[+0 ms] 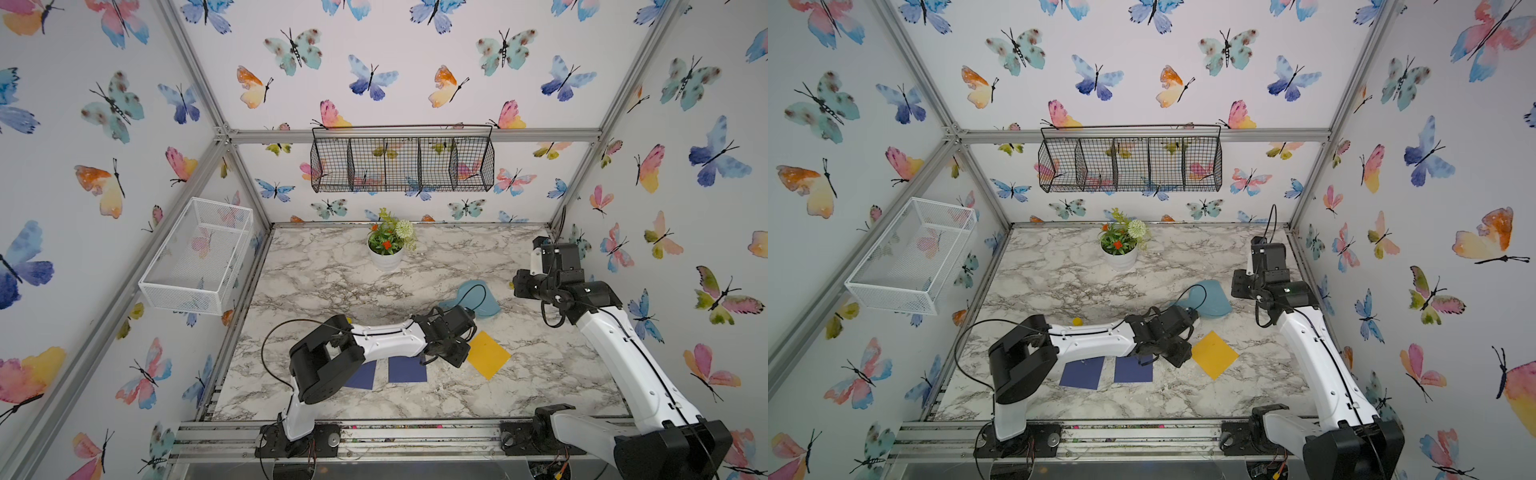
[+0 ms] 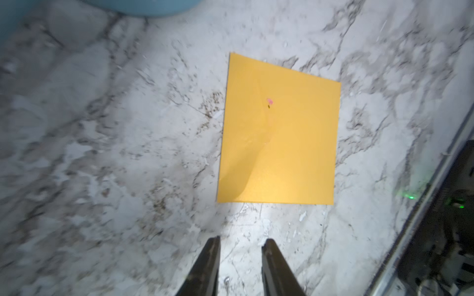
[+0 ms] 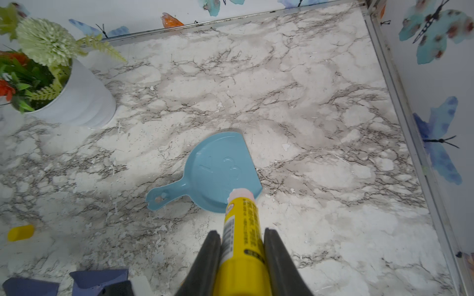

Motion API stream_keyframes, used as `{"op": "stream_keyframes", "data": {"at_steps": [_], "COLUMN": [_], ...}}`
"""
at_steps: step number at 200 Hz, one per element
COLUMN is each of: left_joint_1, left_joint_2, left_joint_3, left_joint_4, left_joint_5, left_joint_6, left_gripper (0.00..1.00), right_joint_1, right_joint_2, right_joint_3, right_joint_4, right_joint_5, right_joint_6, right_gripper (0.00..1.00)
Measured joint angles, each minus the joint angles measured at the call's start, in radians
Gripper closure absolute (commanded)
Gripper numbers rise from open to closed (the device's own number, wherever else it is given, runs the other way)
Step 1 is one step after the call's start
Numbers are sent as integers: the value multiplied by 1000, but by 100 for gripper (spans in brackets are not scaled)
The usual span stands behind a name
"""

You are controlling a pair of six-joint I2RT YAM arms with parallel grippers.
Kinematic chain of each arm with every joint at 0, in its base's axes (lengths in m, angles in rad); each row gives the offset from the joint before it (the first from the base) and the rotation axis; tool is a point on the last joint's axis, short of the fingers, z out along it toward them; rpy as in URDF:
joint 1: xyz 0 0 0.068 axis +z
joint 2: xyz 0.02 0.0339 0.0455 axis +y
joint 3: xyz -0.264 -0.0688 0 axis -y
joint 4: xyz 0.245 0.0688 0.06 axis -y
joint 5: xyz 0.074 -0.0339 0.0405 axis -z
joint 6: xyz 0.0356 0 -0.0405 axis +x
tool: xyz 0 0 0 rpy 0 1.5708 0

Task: Seal the envelope with a glue stick
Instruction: Move the envelope to the center of the board.

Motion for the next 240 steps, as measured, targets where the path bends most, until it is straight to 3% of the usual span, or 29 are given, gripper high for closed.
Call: {"op": "stream_keyframes", "data": {"at_steps": [44, 75, 114, 148, 175, 240], "left_joint_1": [83, 97, 167, 252, 270, 319], "left_joint_2": [-245, -290, -318, -385, -432, -365], "left_joint_3": [-30, -52, -222, -371, -470, -439], "left_joint_4": [-69, -218, -329, -297, -232, -141], "left_joint_5": [-17, -95, -166, -179, -176, -158], "left_joint_6": [146, 322, 515, 658, 772, 872], "left_gripper": [67, 67, 71, 73, 71, 66], "right_joint_1": [0, 0, 0, 0, 0, 0], "right_joint_2": [23, 24, 29, 35, 46, 50], "right_joint_3": [37, 37, 37, 37, 38, 38], "right_joint_4": [-35, -59, -63, -63, -63, -62], "right_joint_5": [-98, -104, -105, -105, -105, -112], "right_joint_6": [7, 6, 6, 3, -5, -5], "right_gripper": [97, 98, 97, 98, 98, 98]}}
